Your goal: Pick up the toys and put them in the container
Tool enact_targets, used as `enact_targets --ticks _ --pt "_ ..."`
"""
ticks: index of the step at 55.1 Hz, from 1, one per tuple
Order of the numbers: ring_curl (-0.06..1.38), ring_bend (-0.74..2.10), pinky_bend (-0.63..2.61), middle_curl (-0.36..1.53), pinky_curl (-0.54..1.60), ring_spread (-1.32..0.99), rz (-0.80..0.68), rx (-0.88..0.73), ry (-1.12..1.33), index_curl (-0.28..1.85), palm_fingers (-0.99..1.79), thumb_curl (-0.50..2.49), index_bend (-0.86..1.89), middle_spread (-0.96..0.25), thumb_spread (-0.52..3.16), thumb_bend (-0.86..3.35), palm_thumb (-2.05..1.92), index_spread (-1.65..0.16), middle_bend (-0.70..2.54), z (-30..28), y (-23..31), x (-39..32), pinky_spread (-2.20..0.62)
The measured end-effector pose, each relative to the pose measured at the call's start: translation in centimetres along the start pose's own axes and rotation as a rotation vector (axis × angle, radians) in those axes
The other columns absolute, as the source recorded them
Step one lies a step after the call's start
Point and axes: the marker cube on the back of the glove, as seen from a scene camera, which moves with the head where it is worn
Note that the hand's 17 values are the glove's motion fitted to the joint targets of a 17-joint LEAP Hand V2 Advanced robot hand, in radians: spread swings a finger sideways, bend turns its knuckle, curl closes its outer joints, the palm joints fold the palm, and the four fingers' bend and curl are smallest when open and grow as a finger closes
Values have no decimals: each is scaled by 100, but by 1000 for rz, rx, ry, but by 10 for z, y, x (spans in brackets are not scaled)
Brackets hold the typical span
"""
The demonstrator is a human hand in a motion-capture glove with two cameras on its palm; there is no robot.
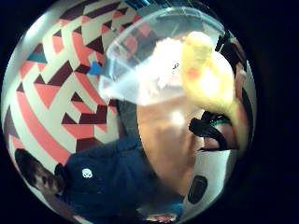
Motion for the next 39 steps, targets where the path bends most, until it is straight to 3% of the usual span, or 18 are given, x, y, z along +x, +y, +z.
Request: enact_targets --ticks 8,15,22,27,31,39 --pt "37 40 48 41 27 -27 37 135 -94 76 46 66 90 -20 121 13 67 -7 56 -45 -57 -2 -5" --pt "38 45 50 43 29 -29 181 189 -181 78 46 69 88 -21 119 11 66 -7 56 -42 -114 6 -7" --pt "40 50 55 45 31 -30 264 10 -277 77 42 65 76 -19 128 7 58 -10 58 -1 -152 2 -8" --pt "41 41 71 42 38 -21 223 -144 -239 74 0 54 60 -12 130 -5 36 -11 41 28 -156 -14 -4" --pt "37 34 76 38 37 -15 199 -151 -168 66 -13 49 45 -6 126 -7 24 -11 29 38 -155 -20 -2" --pt "33 25 74 35 36 -9 172 -147 -71 58 -9 44 33 -1 122 -3 18 -13 18 34 -146 -23 0"
